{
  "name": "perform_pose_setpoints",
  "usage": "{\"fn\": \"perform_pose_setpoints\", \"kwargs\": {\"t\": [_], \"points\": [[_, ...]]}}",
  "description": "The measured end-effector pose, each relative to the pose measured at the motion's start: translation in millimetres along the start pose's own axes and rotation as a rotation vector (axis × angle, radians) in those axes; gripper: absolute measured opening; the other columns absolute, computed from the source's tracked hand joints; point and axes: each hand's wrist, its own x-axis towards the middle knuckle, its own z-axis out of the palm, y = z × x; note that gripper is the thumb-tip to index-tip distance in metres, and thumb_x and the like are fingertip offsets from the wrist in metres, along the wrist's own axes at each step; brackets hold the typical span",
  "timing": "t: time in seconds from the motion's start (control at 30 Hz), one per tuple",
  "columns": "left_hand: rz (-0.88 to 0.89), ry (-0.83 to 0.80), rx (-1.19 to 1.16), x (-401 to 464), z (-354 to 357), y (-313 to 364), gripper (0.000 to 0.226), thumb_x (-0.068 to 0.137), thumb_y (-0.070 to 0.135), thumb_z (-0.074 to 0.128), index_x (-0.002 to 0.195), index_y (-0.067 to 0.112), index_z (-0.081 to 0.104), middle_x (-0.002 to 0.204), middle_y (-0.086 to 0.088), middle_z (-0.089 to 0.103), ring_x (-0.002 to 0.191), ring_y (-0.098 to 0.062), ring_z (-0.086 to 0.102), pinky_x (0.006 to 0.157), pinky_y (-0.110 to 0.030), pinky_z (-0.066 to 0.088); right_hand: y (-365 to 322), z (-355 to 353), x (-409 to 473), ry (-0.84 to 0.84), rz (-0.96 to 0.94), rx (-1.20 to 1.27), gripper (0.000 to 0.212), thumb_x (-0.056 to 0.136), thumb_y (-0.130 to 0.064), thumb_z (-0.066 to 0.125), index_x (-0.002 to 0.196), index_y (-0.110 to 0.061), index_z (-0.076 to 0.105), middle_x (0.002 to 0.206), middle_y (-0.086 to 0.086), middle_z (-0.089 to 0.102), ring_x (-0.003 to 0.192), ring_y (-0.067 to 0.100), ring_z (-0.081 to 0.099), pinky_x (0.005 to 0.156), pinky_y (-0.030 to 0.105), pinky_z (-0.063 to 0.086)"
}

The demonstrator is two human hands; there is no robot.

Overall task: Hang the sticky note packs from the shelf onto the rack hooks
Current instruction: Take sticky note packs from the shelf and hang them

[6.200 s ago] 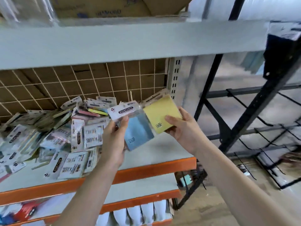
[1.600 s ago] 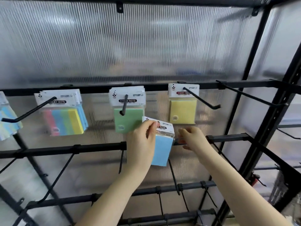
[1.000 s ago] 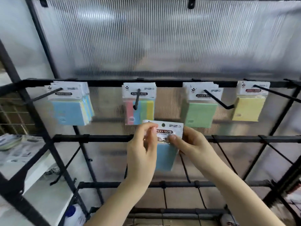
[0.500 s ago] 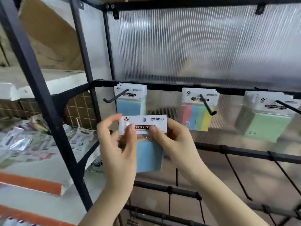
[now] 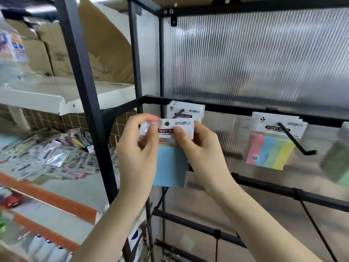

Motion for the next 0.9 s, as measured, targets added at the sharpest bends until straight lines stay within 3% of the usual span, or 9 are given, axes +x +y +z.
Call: {"fn": "perform_pose_setpoints", "kwargs": {"t": [0.07, 0.2, 0.33, 0.43, 0.57, 0.7, 0.77, 0.83, 0.9], "points": [[0.008, -0.005, 0.011, -1, 1, -5, 0.011, 0.094, 0.014, 0.052, 0.098, 0.022, 0.059, 0.09, 0.008, 0.067, 0.069, -0.016, 0.06, 0.06, -0.025, 0.046, 3, 2, 1, 0.003, 0.025, -0.02, 0.017, 0.095, -0.023, 0.057, 0.083, -0.015, 0.065, 0.073, -0.003, 0.066, 0.068, 0.004, 0.054, 0.06, 0.022, 0.042], [0.012, 0.006, -0.028, -1, 0, -12, 0.015, 0.095, 0.012, 0.051, 0.098, 0.024, 0.059, 0.094, 0.006, 0.068, 0.077, -0.011, 0.065, 0.064, -0.024, 0.051, 6, 6, 3, 0.004, 0.026, -0.054, 0.026, 0.096, -0.027, 0.054, 0.086, -0.006, 0.063, 0.081, 0.017, 0.065, 0.069, 0.008, 0.05, 0.06, 0.026, 0.039], [0.072, 0.024, -0.034, -1, -3, -10, 0.019, 0.097, 0.007, 0.049, 0.101, 0.02, 0.062, 0.095, 0.009, 0.066, 0.079, -0.004, 0.063, 0.067, -0.011, 0.045, 0, 8, 4, 0.006, -0.046, -0.051, 0.029, 0.098, -0.025, 0.052, 0.075, -0.008, 0.058, 0.066, -0.003, 0.053, 0.061, 0.003, 0.044, 0.053, 0.016, 0.034], [0.086, 0.009, -0.011, 4, -4, -8, 0.021, 0.096, 0.004, 0.049, 0.097, 0.019, 0.064, 0.094, 0.016, 0.065, 0.076, -0.001, 0.06, 0.065, -0.009, 0.041, -4, 11, 7, 0.021, -0.06, -0.058, 0.03, 0.099, -0.022, 0.051, 0.07, -0.013, 0.054, 0.061, -0.008, 0.047, 0.058, 0.002, 0.039, 0.052, 0.014, 0.03], [0.075, -0.026, 0.026, 4, -1, -11, 0.022, 0.095, 0.004, 0.049, 0.094, 0.02, 0.064, 0.089, 0.021, 0.064, 0.066, -0.001, 0.058, 0.059, -0.011, 0.041, 0, 10, 7, 0.036, -0.034, -0.088, 0.032, 0.099, -0.02, 0.049, 0.084, 0.007, 0.057, 0.075, 0.024, 0.055, 0.068, 0.012, 0.045, 0.061, 0.029, 0.035], [0.041, -0.043, 0.042, 0, 2, -21, 0.018, 0.096, 0.011, 0.048, 0.098, 0.02, 0.064, 0.089, 0.02, 0.065, 0.059, -0.002, 0.055, 0.055, -0.01, 0.038, 10, 9, 8, 0.067, 0.014, -0.097, 0.037, 0.098, -0.023, 0.05, 0.087, 0.012, 0.053, 0.076, 0.022, 0.057, 0.068, 0.02, 0.046, 0.062, 0.037, 0.038], [0.046, -0.051, 0.066, -1, 5, -25, 0.016, 0.096, 0.013, 0.05, 0.102, 0.017, 0.064, 0.091, 0.014, 0.065, 0.064, -0.002, 0.055, 0.059, -0.012, 0.041, 15, 9, 10, 0.115, 0.016, -0.14, 0.03, 0.097, -0.024, 0.052, 0.09, 0.005, 0.056, 0.086, 0.023, 0.064, 0.072, 0.026, 0.054, 0.067, 0.042, 0.045], [0.079, -0.054, 0.147, -3, 8, -31, 0.02, 0.094, 0.018, 0.054, 0.111, 0.013, 0.063, 0.103, 0.001, 0.065, 0.078, -0.004, 0.057, 0.07, -0.009, 0.044, 21, 7, 13, 0.19, 0.004, -0.165, 0.004, 0.095, -0.02, 0.056, 0.092, -0.017, 0.056, 0.089, 0.001, 0.066, 0.079, 0.007, 0.06, 0.073, 0.03, 0.048], [0.094, -0.079, 0.25, -7, 9, -39, 0.033, 0.091, 0.024, 0.058, 0.121, 0.011, 0.059, 0.117, -0.008, 0.059, 0.099, -0.011, 0.056, 0.087, -0.006, 0.039, 29, 4, 15, 0.247, 0.019, -0.199, 0.016, 0.093, -0.017, 0.058, 0.096, -0.03, 0.05, 0.101, -0.01, 0.062, 0.092, 0.001, 0.058, 0.079, 0.021, 0.047]]}}
